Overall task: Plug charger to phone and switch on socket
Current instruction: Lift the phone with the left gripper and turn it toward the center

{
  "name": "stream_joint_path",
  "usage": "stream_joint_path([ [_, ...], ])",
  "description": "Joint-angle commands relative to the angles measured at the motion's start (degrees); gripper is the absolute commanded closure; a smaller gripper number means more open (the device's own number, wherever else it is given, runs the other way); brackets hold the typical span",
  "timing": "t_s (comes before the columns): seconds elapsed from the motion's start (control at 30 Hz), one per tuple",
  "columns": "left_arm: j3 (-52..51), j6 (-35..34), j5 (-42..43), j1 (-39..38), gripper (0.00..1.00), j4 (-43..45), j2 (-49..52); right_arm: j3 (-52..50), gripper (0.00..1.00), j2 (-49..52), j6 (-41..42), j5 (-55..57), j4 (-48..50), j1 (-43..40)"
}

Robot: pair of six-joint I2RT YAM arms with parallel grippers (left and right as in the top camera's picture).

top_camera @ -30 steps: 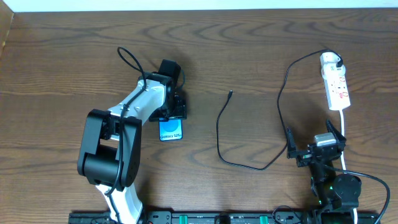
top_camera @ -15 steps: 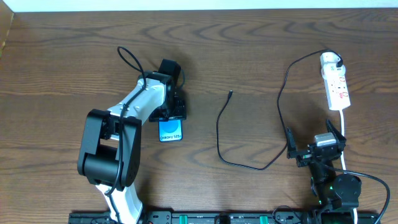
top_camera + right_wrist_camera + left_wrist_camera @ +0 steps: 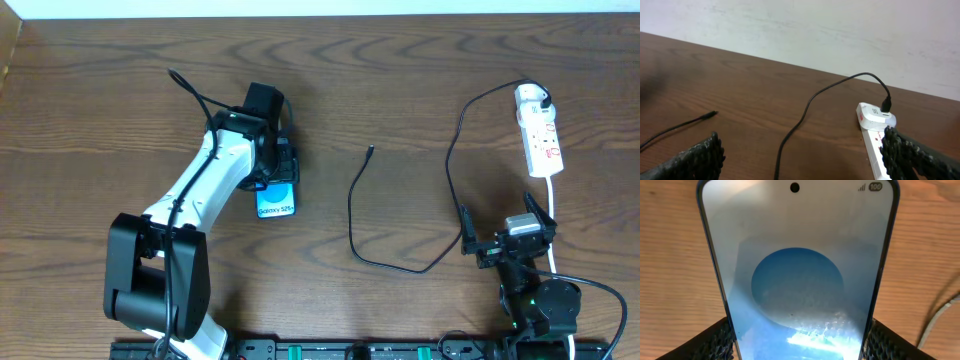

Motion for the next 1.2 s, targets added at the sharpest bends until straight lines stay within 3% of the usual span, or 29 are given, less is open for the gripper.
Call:
stream_joint_path([
  [0.0,1.6,-0.13,5.49,-0.07,0.33,-0.17,-1.31,-0.09,0.01,-0.28,0.07,-0.15,-0.22,-0.04],
  [0.37,1.62,-1.66,15.61,0.66,0.33,0.24,-1.31,-0.09,0.01,-0.28,0.07,-0.15,-0.22,-0.04],
  [0.83,1.6,-5.97,35.91,9.27,0.33,2.89,-1.31,-0.09,0.01,-0.28,0.07,-0.15,-0.22,-0.04],
  [1.17,1.6,-15.21,45.22,12.33,0.34,5.31,-1.31,-0.09,0.01,-0.28,0.07,-0.15,-0.22,-0.04],
])
